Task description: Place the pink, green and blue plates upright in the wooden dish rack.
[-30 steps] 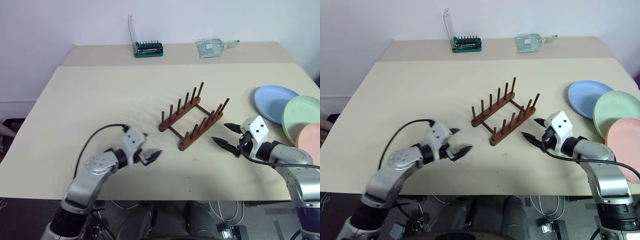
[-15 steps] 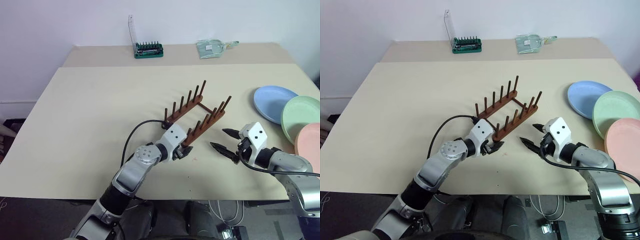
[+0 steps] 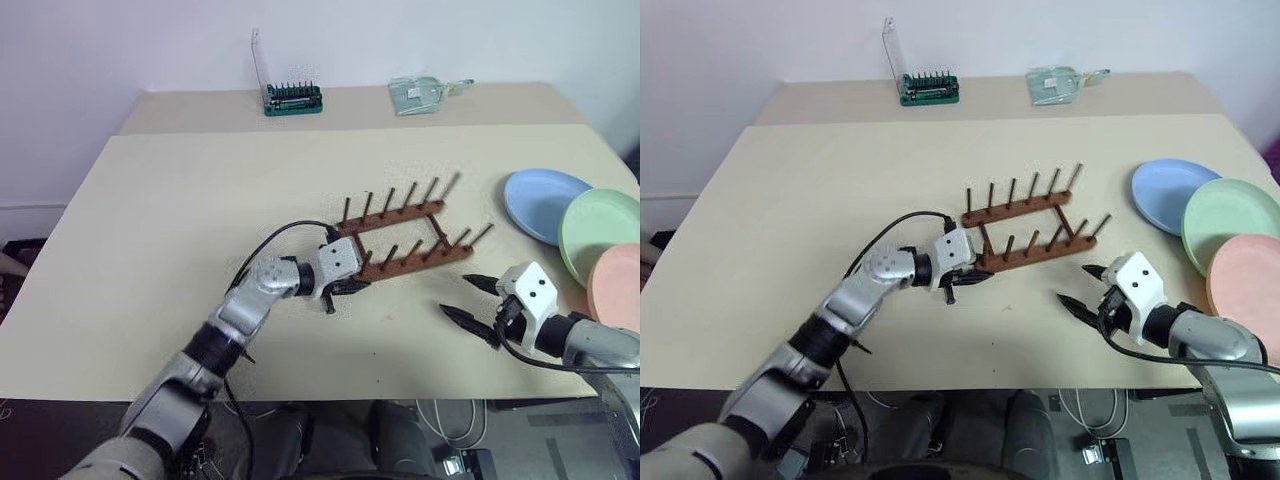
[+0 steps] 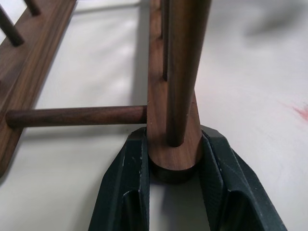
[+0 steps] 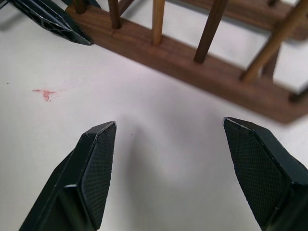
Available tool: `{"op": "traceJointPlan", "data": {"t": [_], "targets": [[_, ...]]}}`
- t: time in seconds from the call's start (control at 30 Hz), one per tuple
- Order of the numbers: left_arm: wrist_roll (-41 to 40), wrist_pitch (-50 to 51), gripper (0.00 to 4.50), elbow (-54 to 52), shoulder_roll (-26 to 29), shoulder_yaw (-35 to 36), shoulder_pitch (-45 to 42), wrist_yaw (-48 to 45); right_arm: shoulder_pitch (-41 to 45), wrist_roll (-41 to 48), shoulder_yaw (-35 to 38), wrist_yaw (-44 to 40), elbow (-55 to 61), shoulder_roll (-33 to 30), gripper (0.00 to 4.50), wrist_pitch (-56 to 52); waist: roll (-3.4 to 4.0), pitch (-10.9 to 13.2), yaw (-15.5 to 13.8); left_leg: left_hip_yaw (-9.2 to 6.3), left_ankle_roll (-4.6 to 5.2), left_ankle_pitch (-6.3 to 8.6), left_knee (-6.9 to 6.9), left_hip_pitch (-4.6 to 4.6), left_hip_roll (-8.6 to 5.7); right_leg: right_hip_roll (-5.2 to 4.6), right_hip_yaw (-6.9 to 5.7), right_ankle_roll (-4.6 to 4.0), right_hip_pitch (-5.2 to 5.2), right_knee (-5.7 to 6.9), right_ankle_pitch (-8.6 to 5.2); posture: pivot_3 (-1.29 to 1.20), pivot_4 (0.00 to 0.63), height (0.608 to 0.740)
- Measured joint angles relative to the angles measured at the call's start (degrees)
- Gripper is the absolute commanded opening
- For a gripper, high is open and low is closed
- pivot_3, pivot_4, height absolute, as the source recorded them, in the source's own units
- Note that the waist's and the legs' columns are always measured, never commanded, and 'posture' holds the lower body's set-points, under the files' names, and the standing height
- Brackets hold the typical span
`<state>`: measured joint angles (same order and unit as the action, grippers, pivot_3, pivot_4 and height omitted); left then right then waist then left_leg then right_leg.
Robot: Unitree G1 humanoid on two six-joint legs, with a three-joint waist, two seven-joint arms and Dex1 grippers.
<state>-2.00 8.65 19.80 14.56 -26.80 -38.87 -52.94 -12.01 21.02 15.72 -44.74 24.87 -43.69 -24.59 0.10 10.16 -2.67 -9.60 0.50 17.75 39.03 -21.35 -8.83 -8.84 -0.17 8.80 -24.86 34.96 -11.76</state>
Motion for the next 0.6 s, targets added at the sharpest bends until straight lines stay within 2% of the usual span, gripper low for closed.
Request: {"op": "traceJointPlan", "data": {"t": [0.2, 0.23, 0.3, 0.4, 0.43, 0.5, 0.6], "targets": [[0.15, -9.01, 0.77, 18.14, -3.33, 1.37, -9.06, -7.24, -4.14, -0.03, 1.8, 1.54, 2.98, 0.96, 3.61, 0.01, -0.07, 0.04, 0.22, 0.01, -0.01, -0.01, -0.01, -0.04, -0.01, 0.0, 0.0, 0.04, 0.02, -0.22, 0.01, 0.0, 0.15, 0.74], [0.07, -9.72, 1.79, 19.96, -3.77, 1.93, -9.73, -8.04, -4.74, -0.03, 2.13, 1.7, 3.21, 1.05, 3.61, 0.01, -0.07, 0.04, 0.31, 0.01, -0.06, -0.03, -0.02, -0.04, 0.0, 0.01, 0.01, 0.08, 0.03, -0.31, 0.04, 0.0, 0.15, 0.74], [0.07, -10.45, 2.61, 22.02, -4.25, 3.06, -10.51, -8.86, -5.57, -0.02, 2.82, 1.79, 3.67, 1.14, 3.61, 0.06, -0.06, 0.04, 0.35, 0.01, -0.06, -0.04, -0.03, -0.04, 0.01, 0.04, 0.0, 0.14, 0.09, -0.44, 0.08, 0.0, 0.15, 0.74], [0.18, -10.52, 4.26, 22.95, -3.96, 4.32, -10.53, -8.43, -5.5, -0.05, 2.94, 2.36, 4.11, 1.14, 3.61, -0.03, -0.07, 0.04, 0.4, 0.02, -0.06, -0.04, -0.03, -0.04, 0.04, 0.08, 0.01, 0.18, 0.16, -0.61, 0.16, 0.0, 0.15, 0.74], [0.23, -10.05, 4.48, 22.63, -3.5, 4.9, -10.31, -8.18, -5.1, -0.03, 2.93, 2.66, 4.13, 1.11, 3.36, -0.35, -0.07, 0.04, 0.43, 0.02, -0.06, -0.03, -0.03, -0.03, 0.04, 0.09, 0.01, 0.18, 0.18, -0.63, 0.17, 0.0, 0.15, 0.74], [-0.08, -7.78, 4.23, 18.92, -1.34, 5.74, -8.31, -8.97, -4.2, -0.09, 2.89, 3.0, 4.09, 0.64, 2.69, -1.67, -0.05, 0.03, 0.58, 0.05, -0.06, -0.03, -0.04, -0.02, 0.12, 0.17, 0.02, 0.15, 0.18, -0.65, 0.2, 0.0, 0.15, 0.74], [-3.2, 0.09, 2.98, 6.49, 4.01, 6.75, -1.6, -13.43, -1.82, -1.2, 2.69, 4.0, 2.85, -0.99, 1.31, -3.77, -0.03, 0.02, 0.95, 0.08, -0.12, -0.03, -0.07, 0.0, 0.22, 0.24, 0.04, 0.06, 0.15, -0.63, 0.25, 0.0, 0.15, 0.74]]}}
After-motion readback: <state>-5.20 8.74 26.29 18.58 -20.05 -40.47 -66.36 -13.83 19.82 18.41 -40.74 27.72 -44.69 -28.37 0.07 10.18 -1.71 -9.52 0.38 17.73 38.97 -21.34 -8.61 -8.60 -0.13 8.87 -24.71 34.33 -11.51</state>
